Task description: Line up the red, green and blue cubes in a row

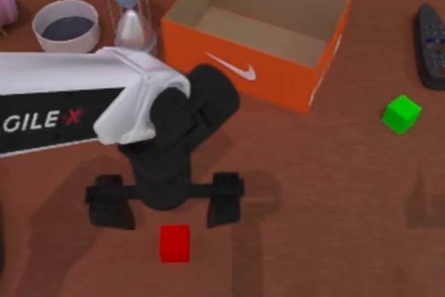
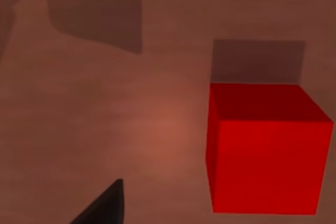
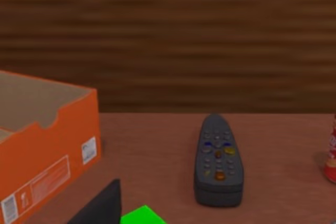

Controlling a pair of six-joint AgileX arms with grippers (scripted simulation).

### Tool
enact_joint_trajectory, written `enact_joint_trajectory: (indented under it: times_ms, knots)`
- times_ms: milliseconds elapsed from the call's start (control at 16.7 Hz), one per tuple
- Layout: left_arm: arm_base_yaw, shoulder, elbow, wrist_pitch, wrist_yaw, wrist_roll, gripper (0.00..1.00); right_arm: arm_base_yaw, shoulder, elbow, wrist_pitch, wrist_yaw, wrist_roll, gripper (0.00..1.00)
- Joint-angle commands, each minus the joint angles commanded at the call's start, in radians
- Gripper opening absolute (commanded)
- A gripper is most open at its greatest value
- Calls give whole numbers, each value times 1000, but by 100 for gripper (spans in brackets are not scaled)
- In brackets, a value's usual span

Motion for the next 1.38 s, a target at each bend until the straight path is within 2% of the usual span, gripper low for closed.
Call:
enact_joint_trajectory:
  times_ms: [240,480,660,960,1380]
  knots:
    - [4,-55,61,-101,0,1,100,0,0,0,0,0,0,100]
    - [-1,-52,59,-99,0,2,100,0,0,0,0,0,0,100]
    - [28,-103,14,-69,-3,4,100,7,61,62,-42,-3,-19,100]
    - [165,-372,-190,77,-11,34,100,27,374,368,-232,-4,-103,100]
    - [437,-1004,-638,397,-16,211,100,62,1186,1026,-648,3,-282,100]
